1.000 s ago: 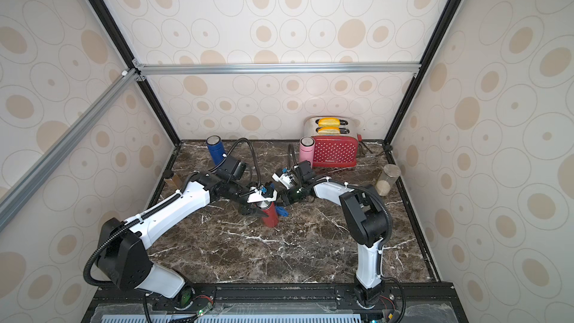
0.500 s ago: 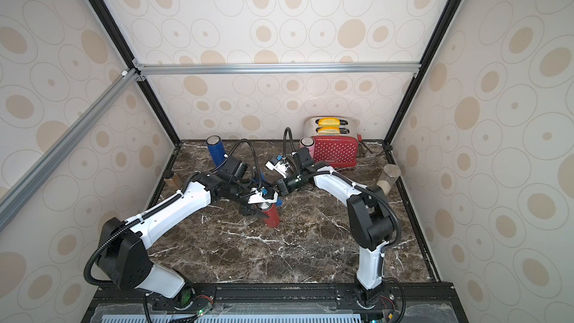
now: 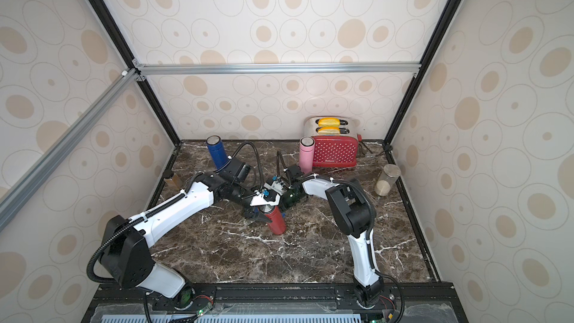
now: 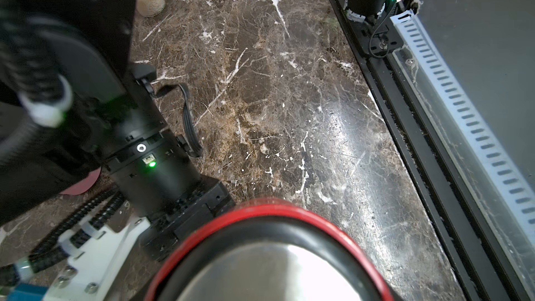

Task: Wipe the surface of the thermos
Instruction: Wipe the dirt from the surface of the thermos.

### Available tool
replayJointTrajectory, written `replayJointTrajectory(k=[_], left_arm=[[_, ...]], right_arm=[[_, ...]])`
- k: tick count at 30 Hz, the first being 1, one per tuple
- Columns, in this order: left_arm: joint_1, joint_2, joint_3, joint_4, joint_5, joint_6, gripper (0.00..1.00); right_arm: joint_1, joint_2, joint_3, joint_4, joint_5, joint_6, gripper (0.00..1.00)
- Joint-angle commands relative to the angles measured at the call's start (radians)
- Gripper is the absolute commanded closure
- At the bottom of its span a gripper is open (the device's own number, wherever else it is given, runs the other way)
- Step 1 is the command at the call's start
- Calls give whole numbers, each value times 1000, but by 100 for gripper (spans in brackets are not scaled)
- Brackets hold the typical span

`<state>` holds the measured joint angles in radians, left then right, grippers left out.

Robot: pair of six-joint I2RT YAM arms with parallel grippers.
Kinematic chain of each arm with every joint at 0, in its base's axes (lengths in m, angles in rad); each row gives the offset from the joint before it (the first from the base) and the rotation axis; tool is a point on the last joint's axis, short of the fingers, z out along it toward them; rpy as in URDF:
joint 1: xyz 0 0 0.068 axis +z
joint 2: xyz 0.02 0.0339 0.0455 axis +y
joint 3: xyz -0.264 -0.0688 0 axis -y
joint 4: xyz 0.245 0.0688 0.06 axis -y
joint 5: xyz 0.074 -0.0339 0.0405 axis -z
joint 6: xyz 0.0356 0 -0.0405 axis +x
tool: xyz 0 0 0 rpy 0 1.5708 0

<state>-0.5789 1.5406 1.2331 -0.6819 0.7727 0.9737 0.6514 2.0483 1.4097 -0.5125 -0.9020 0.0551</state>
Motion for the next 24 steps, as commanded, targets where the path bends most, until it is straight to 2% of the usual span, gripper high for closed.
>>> replayJointTrajectory(k=[1, 7, 10, 15, 18, 24], left_arm=[[20, 44, -1, -5, -151, -12, 100], [26, 9, 8, -23, -160, -117, 100], [27, -8, 16, -37, -182, -174, 100], [27, -33, 16, -50, -206, -243, 100], [28, -36, 19, -48, -219, -275, 100], [27, -59, -23, 18, -262, -371, 100]], right_arm=[[18, -147, 38, -213, 45, -30, 100], [0, -247, 25, -208, 141, 20, 100], [2, -242, -37, -156, 145, 46, 100], [8, -217, -216, 79, 122, 158, 100], [27, -179, -271, 154, 145, 194, 100], [61, -158, -286, 132, 247, 190, 100]])
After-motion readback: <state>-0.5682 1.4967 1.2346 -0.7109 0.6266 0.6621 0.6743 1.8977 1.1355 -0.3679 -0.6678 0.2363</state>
